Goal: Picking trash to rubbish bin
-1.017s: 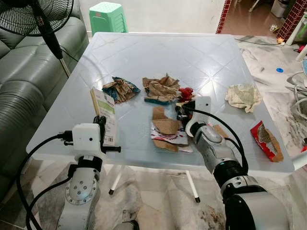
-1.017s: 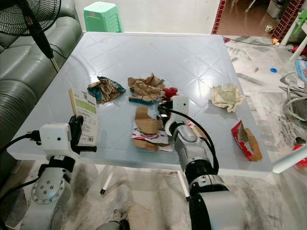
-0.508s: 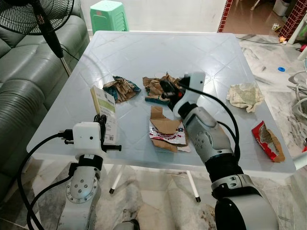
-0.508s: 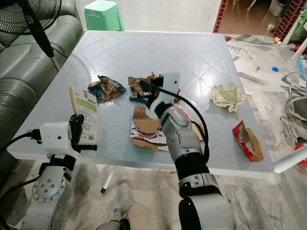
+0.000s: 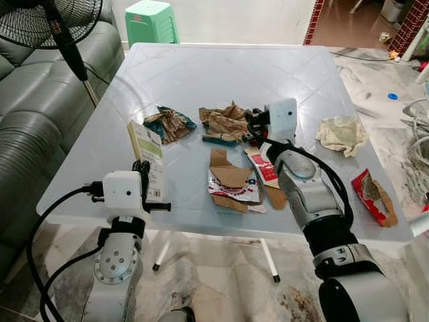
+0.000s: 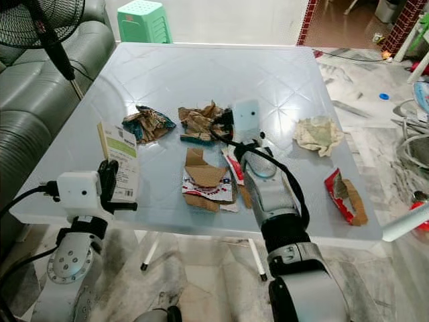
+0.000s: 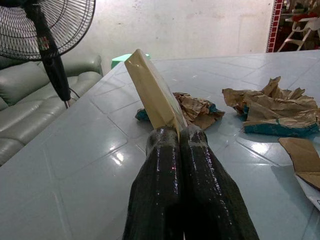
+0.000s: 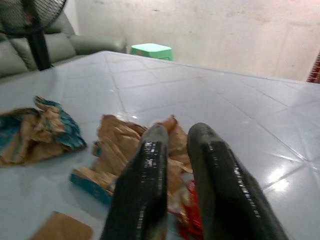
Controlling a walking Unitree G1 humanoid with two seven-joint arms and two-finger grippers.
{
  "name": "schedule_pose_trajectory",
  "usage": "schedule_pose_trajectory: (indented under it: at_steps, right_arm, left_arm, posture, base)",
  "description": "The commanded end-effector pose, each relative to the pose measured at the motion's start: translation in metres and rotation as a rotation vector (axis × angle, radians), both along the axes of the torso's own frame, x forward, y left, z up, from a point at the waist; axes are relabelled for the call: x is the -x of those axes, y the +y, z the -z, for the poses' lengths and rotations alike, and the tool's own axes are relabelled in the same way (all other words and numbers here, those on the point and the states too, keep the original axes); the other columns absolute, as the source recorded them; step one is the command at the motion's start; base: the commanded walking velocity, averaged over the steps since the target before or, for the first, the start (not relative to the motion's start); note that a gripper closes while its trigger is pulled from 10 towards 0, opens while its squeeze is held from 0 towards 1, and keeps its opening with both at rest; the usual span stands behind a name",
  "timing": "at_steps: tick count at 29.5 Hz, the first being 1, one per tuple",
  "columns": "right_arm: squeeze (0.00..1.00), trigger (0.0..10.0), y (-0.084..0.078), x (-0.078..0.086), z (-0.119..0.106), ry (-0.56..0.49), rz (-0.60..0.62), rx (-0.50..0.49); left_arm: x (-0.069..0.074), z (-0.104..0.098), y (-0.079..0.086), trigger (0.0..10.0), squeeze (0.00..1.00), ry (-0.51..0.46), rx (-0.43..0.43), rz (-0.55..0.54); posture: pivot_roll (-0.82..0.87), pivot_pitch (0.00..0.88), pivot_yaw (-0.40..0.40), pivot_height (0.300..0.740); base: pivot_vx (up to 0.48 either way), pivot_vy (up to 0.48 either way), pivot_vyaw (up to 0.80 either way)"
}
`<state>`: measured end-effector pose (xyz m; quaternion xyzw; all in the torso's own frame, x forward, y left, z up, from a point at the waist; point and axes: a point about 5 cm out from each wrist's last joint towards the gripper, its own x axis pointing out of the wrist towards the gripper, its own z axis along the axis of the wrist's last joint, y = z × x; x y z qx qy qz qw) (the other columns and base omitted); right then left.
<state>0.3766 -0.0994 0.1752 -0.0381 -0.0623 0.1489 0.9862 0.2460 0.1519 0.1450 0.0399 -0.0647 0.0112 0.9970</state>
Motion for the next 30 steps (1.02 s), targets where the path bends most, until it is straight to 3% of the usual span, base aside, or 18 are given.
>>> schedule_pose_trajectory:
  at_steps: [1, 14, 23, 30]
  right_arm:
    - [1.00, 10.0, 0.001, 0.000, 0.004, 0.001, 0.006, 0.006]
    - [1.00, 10.0, -0.008, -0.003, 0.025, 0.035, 0.064, 0.080]
    - [1.00, 10.0, -0.037, -0.005, 0.042, 0.110, 0.199, 0.166]
    - [1.00, 10.0, -0.045, -0.004, 0.052, 0.157, 0.218, 0.207]
  left_arm:
    - [0.003, 0.002, 0.001, 0.0, 0.00, 0.010, 0.002, -0.003]
    - [0.006, 0.001, 0.005, 0.0, 0.00, 0.005, -0.003, -0.026]
    - [0.007, 0.000, 0.008, 0.0, 0.00, 0.004, -0.010, -0.032]
    - [0.004, -0.001, 0.006, 0.0, 0.00, -0.003, -0.007, -0.031]
  posture:
    - [0.03, 0.109, -0.018, 0.740]
    - [0.05, 0.103, -0.024, 0.740]
    - [0.06, 0.102, -0.022, 0.740]
    - [0.06, 0.092, -0.025, 0.740]
  base:
    - [0.000, 0.000, 0.00]
    - [0.000, 0.000, 0.00]
    - [0.000, 0.000, 0.00]
    - [0.000, 0.000, 0.00]
